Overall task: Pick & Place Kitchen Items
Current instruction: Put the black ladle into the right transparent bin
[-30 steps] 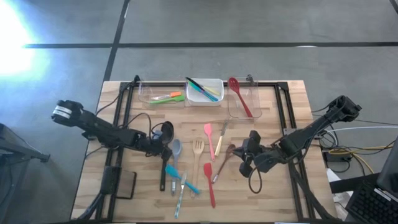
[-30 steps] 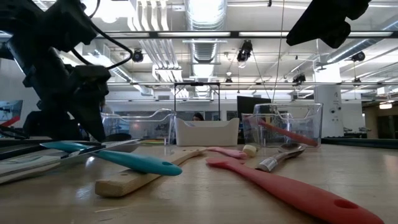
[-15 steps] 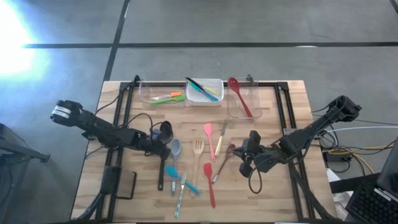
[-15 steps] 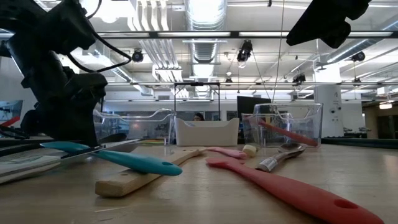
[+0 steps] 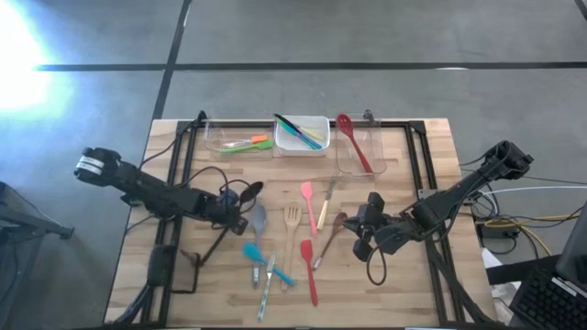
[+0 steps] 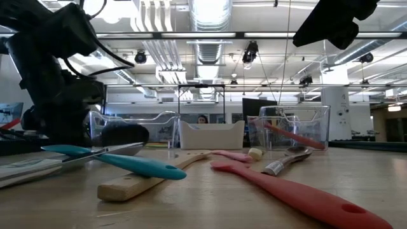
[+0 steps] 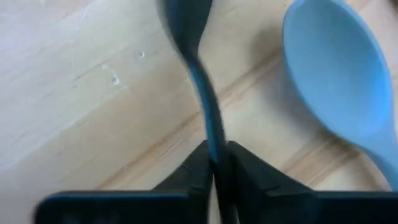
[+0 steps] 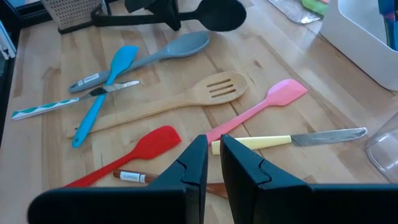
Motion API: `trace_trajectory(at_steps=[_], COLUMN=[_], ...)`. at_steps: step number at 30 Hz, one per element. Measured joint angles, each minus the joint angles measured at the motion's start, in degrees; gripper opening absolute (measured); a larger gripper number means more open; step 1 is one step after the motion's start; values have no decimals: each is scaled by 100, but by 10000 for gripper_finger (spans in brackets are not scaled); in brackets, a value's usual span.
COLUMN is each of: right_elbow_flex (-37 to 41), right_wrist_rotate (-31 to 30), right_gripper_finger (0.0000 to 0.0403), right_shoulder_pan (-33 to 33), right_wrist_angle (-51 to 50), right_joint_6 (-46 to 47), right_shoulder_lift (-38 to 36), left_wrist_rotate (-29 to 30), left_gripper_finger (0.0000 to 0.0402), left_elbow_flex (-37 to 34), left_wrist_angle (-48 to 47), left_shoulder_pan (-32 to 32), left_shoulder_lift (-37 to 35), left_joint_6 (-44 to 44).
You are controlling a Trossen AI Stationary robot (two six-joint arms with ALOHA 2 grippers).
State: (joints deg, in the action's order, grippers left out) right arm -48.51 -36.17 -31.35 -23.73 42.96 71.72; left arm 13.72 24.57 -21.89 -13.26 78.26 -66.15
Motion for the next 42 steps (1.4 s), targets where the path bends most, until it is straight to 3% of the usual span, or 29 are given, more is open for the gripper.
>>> trace_trajectory(at_steps=[2, 9, 15, 24, 32, 36, 42], right_elbow_flex=[0, 0, 0, 0, 0, 0, -6], right_wrist_rotate=[-1, 0, 0, -25, -367, -763, -923], right_gripper_finger=[38, 38, 38, 38, 38, 38, 38], right_shoulder_pan=[0, 0, 0, 0, 2, 6, 186], right_wrist_angle=[2, 0, 0, 2, 84, 656, 2932], right_joint_6=[-2, -6, -9, -13, -50, -482, -2270], right_shoulder_lift=[0, 0, -1, -2, 1, 84, 391], left_wrist_rotate=[-16, 199, 715, 1209, 1271, 1159, 441], left_gripper_finger=[21, 21, 21, 21, 21, 21, 21], left_elbow_flex=[41, 148, 311, 811, 1419, 1627, 1641], left_wrist_angle=[-45, -135, -174, -104, 518, 1083, 2485], left_shoulder_pan=[5, -8, -8, -6, 44, 63, 312], left_shoulder_lift=[-84, -780, -1516, -2364, -2722, -2719, -2661], left_joint_6=[78, 368, 856, 1901, 3278, 4125, 5327])
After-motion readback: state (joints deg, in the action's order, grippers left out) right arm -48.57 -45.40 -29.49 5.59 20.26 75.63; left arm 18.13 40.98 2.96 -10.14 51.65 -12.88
